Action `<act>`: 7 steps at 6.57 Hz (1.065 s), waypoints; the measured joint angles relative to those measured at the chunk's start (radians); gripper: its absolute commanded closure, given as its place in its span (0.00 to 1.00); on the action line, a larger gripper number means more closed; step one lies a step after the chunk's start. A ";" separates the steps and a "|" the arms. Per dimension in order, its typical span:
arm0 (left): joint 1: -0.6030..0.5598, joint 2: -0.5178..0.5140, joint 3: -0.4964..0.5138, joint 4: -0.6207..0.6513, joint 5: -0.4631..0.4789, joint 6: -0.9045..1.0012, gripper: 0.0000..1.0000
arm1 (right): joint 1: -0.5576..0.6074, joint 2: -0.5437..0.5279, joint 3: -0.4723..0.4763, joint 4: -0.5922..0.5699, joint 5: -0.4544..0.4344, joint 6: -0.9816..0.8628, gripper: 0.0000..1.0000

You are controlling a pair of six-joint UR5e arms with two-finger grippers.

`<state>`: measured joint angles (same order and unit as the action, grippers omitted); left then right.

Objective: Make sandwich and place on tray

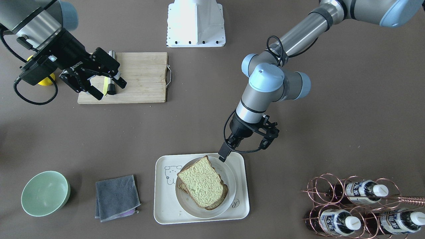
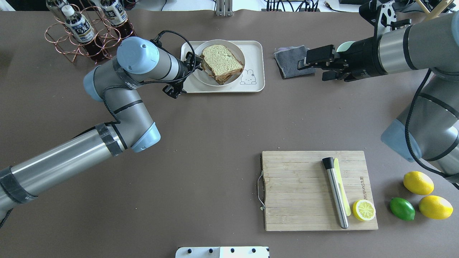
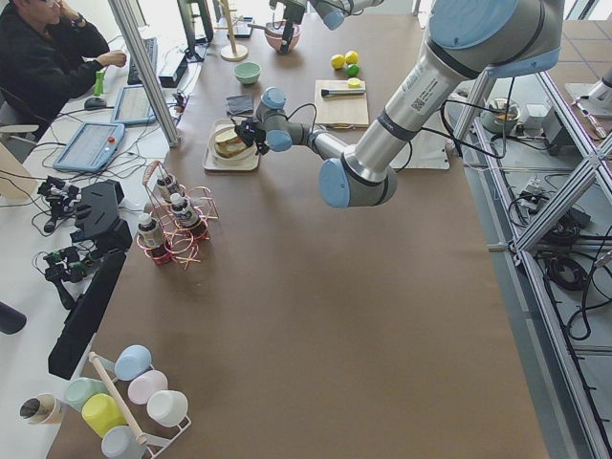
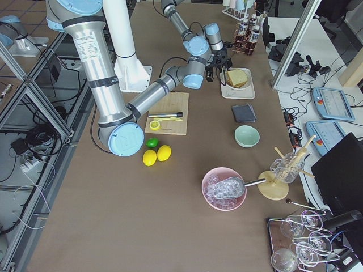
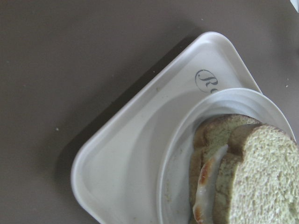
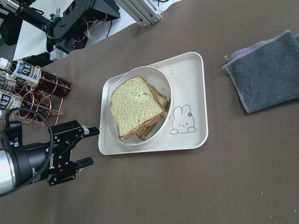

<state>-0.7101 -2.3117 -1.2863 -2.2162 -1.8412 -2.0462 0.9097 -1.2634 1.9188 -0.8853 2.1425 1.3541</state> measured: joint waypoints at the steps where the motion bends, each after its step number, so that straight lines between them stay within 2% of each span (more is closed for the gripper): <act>1: -0.011 0.040 -0.074 0.037 -0.025 0.003 0.02 | 0.000 0.000 0.002 0.000 0.003 0.000 0.00; 3: -0.017 0.168 -0.263 0.091 -0.037 0.008 0.02 | 0.000 0.000 0.008 -0.004 0.011 0.000 0.00; 4: -0.017 0.218 -0.369 0.163 -0.032 0.028 0.02 | 0.001 -0.001 0.012 -0.008 0.014 -0.002 0.00; 6: -0.018 0.274 -0.573 0.403 0.019 0.137 0.02 | 0.009 -0.013 0.015 -0.013 0.017 -0.017 0.00; 7: -0.018 0.286 -0.641 0.529 0.065 0.209 0.02 | 0.021 -0.027 0.014 -0.013 0.017 -0.043 0.00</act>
<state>-0.7284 -2.0256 -1.9269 -1.6875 -1.7758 -1.8368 0.9310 -1.2908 1.9333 -0.8986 2.1597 1.3115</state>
